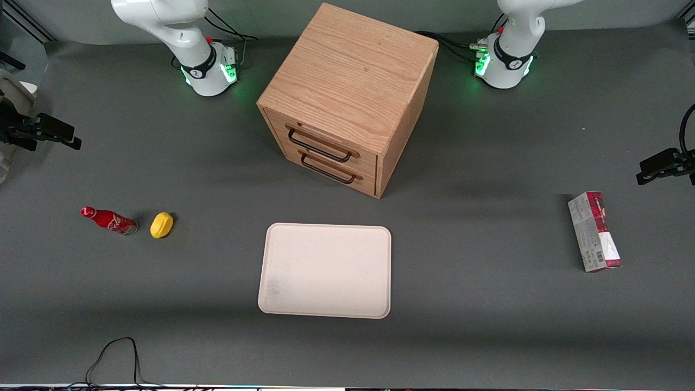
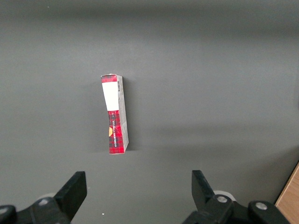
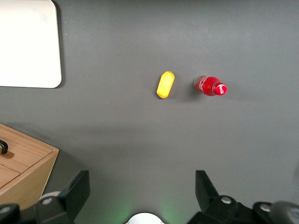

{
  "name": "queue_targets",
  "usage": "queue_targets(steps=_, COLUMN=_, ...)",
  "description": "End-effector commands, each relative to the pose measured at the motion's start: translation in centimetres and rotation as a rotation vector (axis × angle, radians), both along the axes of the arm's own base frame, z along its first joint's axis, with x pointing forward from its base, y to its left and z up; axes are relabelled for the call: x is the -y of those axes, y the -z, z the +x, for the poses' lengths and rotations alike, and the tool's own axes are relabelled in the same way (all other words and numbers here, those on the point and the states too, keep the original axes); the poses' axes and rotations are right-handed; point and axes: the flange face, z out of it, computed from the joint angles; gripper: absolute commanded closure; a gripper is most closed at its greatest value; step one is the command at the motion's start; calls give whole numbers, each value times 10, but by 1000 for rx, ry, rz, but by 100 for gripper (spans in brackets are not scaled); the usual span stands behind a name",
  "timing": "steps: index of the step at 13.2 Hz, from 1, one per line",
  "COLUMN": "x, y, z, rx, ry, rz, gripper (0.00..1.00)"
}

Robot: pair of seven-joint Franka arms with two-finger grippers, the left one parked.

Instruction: Place coke bottle on tray

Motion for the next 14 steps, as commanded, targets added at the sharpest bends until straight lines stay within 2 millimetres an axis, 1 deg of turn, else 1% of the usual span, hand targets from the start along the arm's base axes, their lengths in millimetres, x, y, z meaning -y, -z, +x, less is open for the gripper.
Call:
queue_targets(steps=1, x=43, y=-5, z=-10, rx=-22, ry=-43, rz=0, gripper=0)
queue_targets(steps=2, x=76, y=-5, z=-14, rx=-25, ry=-65, rz=-10, gripper=0)
queue_targets(steps=4, x=126, y=-6, z=-10, rx=-20, ry=-108, rz=-21, gripper=0)
queue_targets(steps=5, x=145, y=-10, z=-6, rx=-12, ry=-124, rz=-34, gripper=0)
queue_targets(steps=6, x=151, y=-11, z=-4, rx=-12, ry=-129, rz=-40, gripper=0)
queue_targets(steps=9, x=152, y=-7, z=-4, rx=-21, ry=-119, rz=-37, gripper=0)
queue_targets(steps=11, x=153, y=1, z=-6, rx=-37, ry=-115, rz=-28, gripper=0)
queue_targets(steps=12, x=152, y=7, z=-5, rx=-48, ry=-116, rz=-23, gripper=0)
queue_targets(steps=14, x=152, y=30, z=-2, rx=-60, ry=-117, rz=-6, gripper=0)
